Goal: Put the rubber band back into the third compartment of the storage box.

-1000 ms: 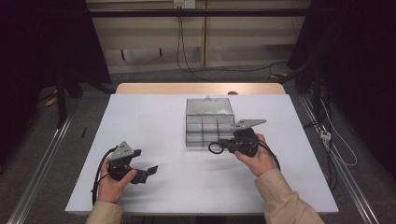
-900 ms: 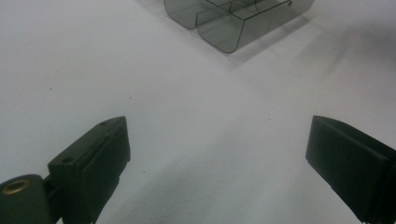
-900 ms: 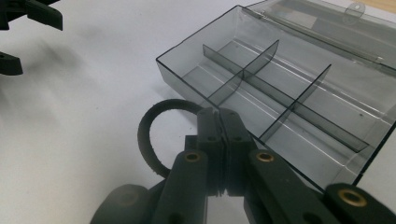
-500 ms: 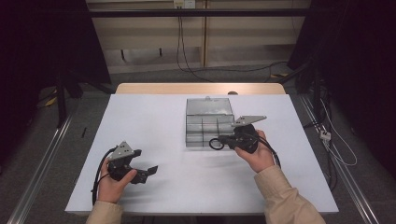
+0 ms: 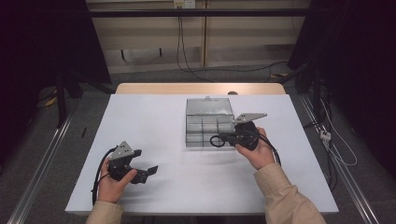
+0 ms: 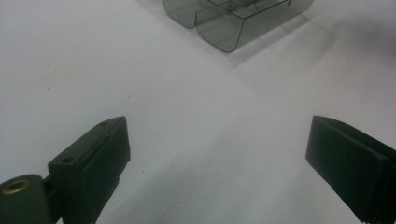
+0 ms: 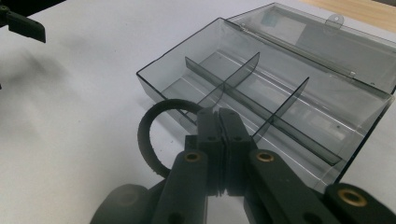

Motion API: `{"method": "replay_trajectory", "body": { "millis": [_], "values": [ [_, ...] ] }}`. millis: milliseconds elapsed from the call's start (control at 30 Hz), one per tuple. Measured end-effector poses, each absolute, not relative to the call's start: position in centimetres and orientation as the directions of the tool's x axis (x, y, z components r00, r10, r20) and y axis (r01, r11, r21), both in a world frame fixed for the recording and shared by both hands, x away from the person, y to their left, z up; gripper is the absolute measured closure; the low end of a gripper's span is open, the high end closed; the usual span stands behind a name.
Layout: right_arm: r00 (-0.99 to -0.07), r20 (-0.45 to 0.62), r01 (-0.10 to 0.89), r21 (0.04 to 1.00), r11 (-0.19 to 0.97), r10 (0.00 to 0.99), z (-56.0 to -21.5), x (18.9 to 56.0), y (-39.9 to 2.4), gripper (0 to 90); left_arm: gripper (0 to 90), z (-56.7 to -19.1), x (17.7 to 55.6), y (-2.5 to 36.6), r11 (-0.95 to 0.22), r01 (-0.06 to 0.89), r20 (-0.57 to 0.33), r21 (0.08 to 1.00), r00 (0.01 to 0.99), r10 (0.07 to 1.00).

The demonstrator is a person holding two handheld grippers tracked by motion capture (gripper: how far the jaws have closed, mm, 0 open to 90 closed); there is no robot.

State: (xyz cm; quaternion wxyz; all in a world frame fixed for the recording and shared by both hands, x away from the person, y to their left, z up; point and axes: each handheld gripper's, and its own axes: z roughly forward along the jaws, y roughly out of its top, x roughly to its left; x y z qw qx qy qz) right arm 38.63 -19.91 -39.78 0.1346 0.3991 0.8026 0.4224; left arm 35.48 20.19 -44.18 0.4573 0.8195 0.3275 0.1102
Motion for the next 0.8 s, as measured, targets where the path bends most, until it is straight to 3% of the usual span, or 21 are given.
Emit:
{"method": "replay_trajectory", "body": {
  "millis": [800],
  "values": [
    [-0.607, 0.103, 0.536, 0.785, 0.31, 0.788, -40.1, 40.5, -20.9, 88.3, 6.4, -44.1, 35.5, 20.2, -0.368, 0.434, -0.117, 0.822, 0.762, 0.637]
  ]
}}
